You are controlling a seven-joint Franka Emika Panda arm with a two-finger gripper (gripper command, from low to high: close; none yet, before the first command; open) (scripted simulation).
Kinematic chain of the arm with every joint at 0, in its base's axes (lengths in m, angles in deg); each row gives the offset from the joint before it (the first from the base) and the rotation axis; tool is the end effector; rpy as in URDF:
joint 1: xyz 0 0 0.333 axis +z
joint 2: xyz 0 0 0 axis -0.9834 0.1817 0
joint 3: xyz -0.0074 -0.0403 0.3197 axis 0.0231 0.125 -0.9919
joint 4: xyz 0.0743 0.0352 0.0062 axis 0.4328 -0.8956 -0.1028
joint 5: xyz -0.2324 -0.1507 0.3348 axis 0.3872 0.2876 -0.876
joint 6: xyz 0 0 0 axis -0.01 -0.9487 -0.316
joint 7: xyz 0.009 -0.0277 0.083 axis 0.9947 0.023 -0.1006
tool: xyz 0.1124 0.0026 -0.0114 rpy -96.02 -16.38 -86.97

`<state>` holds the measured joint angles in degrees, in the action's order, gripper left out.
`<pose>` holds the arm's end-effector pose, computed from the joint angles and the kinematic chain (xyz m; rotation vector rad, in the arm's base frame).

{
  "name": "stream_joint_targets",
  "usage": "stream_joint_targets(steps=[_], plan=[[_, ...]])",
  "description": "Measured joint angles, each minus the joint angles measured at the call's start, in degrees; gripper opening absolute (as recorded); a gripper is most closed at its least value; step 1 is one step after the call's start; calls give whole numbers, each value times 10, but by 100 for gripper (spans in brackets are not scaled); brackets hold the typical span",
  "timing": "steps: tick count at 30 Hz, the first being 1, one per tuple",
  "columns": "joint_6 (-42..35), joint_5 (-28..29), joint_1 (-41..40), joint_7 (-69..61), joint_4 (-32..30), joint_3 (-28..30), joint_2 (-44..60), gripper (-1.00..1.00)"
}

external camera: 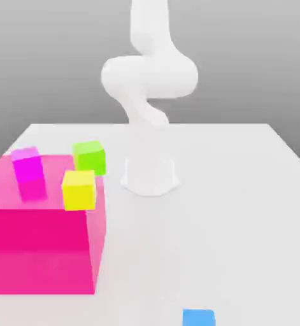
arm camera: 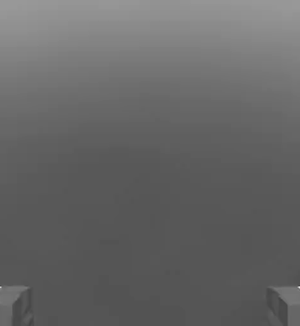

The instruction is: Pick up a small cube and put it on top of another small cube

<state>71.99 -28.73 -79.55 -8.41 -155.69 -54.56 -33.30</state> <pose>0.4220 0.0056 0.6809 -2.4785 1.0537 -0.9552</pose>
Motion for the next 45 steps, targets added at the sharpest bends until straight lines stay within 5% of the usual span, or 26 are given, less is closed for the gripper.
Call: stream_joint_targets(steps=[32, 33, 45], plan=[[226, 47, 41, 133, 20, -37, 669, 0], [242, 50, 44, 136, 24, -34, 689, -100], [189, 47, 44, 130, 5, -44, 610, -100]])
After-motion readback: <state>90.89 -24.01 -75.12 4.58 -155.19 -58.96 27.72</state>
